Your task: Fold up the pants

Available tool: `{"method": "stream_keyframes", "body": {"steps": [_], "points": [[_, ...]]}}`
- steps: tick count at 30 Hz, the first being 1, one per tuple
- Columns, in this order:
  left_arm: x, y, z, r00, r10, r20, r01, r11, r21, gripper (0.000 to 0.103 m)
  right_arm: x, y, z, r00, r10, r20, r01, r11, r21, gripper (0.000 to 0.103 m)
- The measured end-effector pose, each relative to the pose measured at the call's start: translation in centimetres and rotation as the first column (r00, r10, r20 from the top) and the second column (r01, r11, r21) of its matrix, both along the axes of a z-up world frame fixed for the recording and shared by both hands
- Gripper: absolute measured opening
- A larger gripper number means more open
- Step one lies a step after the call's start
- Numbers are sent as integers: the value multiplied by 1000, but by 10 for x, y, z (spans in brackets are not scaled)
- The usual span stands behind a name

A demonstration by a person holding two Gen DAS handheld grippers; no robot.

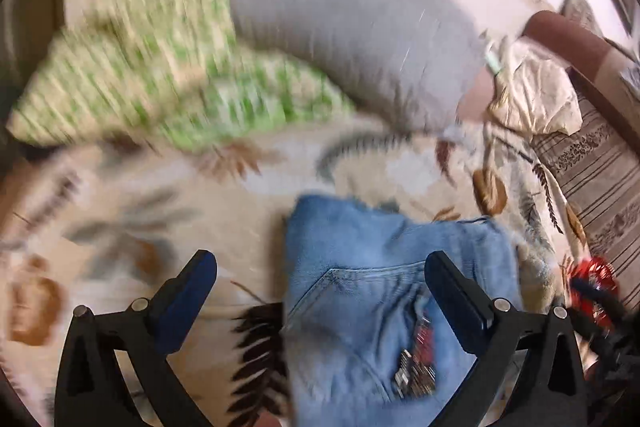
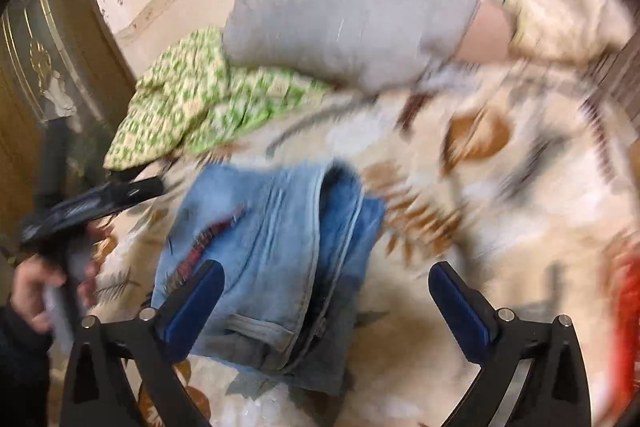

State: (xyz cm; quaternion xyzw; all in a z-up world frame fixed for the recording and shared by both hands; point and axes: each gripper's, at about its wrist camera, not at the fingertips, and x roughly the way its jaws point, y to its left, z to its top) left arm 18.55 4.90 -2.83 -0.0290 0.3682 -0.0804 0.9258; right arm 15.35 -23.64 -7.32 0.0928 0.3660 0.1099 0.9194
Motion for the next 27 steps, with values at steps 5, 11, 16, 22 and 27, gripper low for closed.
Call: {"method": "stream_keyframes", "body": {"steps": [5,11,16,22,27], "points": [[-74,-2,36,995,31,98,-32,999,5,103,-51,4,57,979,-155,135,173,975,-136,103],[-138,-15,24,987,94,132,-101,994,46,103,-114,14,76,967,-201,157,229,956,-185,103],[-175,-21,15,988,111,107,-121,988,95,103,-144,23,64,968,-218,128,241,947,-214,103],[-193,-18,23,988,110,112,-120,988,94,103,-165,26,62,965,-237,114,257,944,-207,103],[-197,-14,27,984,125,127,-136,987,83,103,-170,27,68,965,-232,125,254,946,-203,103]]}}
